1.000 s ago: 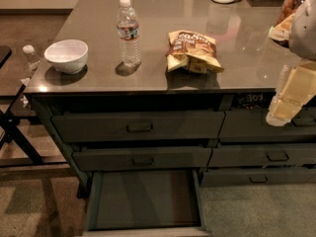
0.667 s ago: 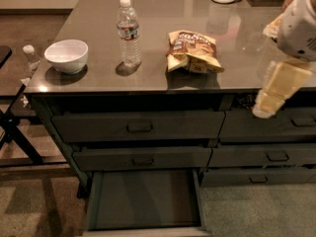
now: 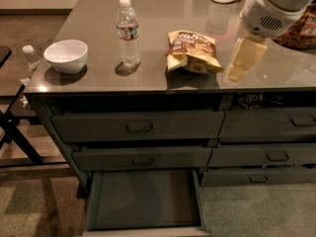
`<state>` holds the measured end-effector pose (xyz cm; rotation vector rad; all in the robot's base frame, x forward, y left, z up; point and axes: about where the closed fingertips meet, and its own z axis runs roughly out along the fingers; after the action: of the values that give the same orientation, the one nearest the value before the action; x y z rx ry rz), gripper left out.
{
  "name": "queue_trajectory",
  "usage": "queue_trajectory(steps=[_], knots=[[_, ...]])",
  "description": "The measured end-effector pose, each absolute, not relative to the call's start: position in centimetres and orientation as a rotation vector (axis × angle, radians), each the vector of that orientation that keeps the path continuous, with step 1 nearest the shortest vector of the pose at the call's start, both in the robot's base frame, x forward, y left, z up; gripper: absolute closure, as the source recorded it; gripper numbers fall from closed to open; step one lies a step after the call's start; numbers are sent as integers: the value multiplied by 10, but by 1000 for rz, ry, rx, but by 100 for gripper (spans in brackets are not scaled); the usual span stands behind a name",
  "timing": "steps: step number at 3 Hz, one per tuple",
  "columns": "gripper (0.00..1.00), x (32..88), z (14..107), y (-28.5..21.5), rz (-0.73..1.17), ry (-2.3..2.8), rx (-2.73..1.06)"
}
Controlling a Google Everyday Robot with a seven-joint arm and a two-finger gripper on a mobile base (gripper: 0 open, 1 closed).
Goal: Place brown chip bag into bottom drawer
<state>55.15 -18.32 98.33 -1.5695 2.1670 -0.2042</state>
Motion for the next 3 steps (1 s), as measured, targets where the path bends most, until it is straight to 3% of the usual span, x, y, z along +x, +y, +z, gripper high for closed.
queue_trajectory(steps=[1,3], knots=[[0,552,983,-183,-204,2167,-1570],[0,605,970,-149,-166,2153,-1491]])
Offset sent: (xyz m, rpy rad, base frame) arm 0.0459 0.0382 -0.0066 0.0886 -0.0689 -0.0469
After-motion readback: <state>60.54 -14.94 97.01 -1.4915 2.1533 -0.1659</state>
